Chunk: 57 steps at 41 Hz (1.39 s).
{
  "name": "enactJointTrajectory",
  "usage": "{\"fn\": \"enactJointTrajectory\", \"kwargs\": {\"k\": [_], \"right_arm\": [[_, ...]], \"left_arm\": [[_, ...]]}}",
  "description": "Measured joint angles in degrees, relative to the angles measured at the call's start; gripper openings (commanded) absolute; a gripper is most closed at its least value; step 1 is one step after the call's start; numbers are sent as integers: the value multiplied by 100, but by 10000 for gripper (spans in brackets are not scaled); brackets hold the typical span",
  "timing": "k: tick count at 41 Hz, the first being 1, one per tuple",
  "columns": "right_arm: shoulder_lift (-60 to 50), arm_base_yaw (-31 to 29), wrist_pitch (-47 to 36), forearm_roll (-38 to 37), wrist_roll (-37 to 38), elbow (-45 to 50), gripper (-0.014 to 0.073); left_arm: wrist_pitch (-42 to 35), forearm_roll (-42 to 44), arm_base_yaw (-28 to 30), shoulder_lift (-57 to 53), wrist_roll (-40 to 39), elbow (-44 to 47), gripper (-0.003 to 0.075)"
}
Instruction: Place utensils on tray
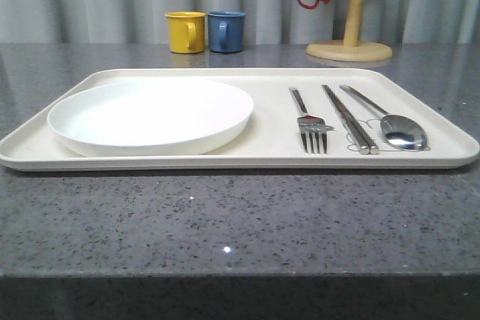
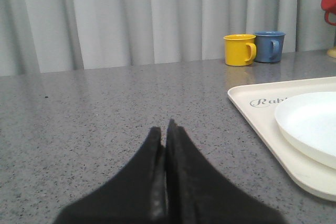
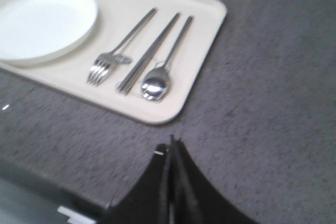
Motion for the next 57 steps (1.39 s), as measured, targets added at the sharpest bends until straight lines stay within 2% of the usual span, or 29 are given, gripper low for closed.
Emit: {"fn": "enactJointTrajectory", "kwargs": {"k": [8,14,19,27,49,57], "right_arm": [[-824,-618,-2170,-44,0,1600,-68],[-1208,-800,-3257,-44,0,2557,-68],[-1479,-929,-3817,-44,0,3105,-68],[-1669,-939,-4281,-44,0,3483,-68],[-1669,-968,-4365,-44,0,3483,-66],[-1669,-968,-4375,-314,600,3483,-66]], "left_arm": [[0,0,0,0,0,0,-18],[-3,0,0,0,0,0,-18],[-3,0,0,0,0,0,-18],[-14,0,0,0,0,0,-18],[-14,0,0,0,0,0,-18],[-14,0,0,0,0,0,-18]]}}
